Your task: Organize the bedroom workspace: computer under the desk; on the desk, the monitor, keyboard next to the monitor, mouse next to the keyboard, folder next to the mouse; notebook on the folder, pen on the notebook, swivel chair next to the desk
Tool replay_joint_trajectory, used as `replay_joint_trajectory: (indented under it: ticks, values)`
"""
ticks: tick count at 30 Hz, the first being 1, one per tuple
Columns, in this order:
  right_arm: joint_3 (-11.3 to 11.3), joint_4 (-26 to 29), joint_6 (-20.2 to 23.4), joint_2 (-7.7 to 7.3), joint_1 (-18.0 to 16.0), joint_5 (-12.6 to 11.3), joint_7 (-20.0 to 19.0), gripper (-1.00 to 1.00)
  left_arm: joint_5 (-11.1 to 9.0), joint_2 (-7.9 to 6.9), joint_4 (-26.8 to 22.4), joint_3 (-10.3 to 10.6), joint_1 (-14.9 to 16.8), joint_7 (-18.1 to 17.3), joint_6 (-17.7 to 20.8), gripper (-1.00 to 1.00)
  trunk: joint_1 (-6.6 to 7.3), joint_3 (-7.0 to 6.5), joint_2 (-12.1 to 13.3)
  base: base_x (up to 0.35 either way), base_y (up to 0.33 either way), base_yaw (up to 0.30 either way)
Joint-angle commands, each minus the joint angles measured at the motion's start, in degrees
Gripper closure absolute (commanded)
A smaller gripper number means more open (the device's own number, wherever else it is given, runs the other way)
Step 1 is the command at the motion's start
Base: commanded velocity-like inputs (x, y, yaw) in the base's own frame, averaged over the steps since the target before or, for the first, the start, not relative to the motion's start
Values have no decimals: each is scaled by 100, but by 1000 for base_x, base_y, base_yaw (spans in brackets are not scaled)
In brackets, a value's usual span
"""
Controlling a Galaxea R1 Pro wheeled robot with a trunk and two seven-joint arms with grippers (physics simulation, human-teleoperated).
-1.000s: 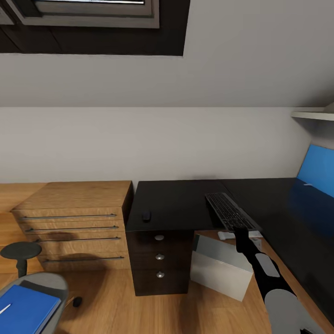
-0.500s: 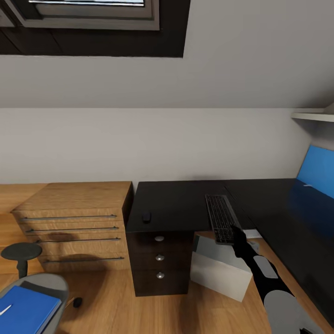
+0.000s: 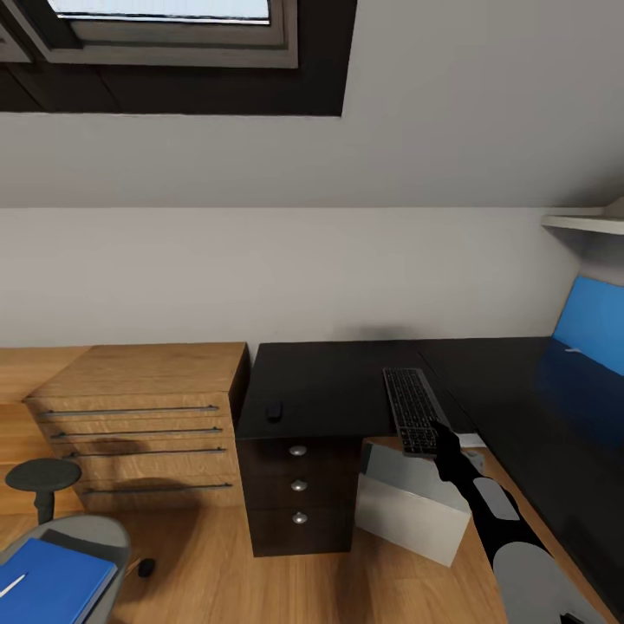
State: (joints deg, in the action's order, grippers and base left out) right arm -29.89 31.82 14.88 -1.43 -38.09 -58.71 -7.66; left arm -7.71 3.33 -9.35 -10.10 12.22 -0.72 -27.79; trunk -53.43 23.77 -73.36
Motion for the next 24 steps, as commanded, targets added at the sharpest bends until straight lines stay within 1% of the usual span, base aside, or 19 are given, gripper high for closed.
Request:
replay_joint_trajectory:
  ticks: [1, 24]
  values:
    - [-29, -1, 38, 3, -5, -26, -17, -100, -46, 1, 3, 8, 2, -8, -16, -100, 0, 6, -4, 0, 0, 0]
    - [-35, -10, 43, 11, -5, 26, -51, -100, -37, 1, 3, 8, 1, -16, -24, -100, 0, 6, -4, 0, 0, 0]
